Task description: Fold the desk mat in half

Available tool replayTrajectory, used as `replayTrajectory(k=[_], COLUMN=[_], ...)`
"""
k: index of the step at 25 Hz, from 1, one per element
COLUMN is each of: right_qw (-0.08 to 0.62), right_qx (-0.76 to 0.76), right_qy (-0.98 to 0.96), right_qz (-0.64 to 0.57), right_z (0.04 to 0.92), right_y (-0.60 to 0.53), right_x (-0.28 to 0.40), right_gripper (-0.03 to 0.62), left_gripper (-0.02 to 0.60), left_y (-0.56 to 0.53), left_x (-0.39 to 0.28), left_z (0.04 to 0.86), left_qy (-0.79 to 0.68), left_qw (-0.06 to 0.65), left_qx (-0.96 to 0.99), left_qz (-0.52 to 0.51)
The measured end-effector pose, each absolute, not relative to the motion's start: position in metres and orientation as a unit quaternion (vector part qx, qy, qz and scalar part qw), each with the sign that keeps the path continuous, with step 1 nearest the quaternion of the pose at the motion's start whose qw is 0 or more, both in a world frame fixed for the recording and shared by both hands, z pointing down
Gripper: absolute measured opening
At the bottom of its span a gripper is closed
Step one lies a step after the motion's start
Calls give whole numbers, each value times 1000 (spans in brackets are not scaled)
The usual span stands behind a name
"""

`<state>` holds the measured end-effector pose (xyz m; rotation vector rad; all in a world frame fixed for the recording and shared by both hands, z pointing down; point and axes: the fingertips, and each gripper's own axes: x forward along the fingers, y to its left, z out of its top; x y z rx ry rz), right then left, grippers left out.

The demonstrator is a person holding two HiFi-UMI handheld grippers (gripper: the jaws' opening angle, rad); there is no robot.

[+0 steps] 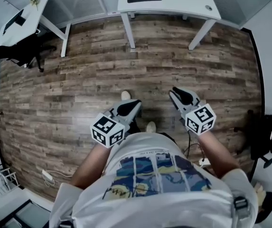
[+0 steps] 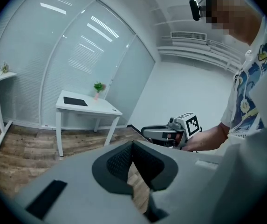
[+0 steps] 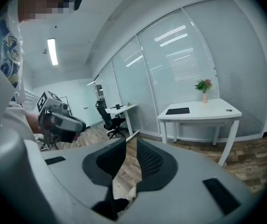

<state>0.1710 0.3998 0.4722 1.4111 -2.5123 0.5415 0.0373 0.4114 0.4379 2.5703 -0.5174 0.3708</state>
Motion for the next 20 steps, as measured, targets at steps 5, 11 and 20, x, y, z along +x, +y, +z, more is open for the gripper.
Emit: replayTrajectory(k=[5, 11, 20], right_qw=[111, 116, 120], right_qx=[505, 538, 583], right_qy=[-835, -809, -772], right_qz=[188, 207, 224], right_z=[477, 477, 492], right_y=[322, 217, 76], right_x=[177, 181, 188], right_gripper=[72, 72, 72], left_gripper=[3, 2, 3], left_y=[334, 230, 111], left_x=[36, 32, -6], left_z=[439, 424, 420], left_qy=[-172, -132, -111], left_qw=[234, 194, 181], left_qx=[948, 961, 967], left_qz=[132, 144, 144])
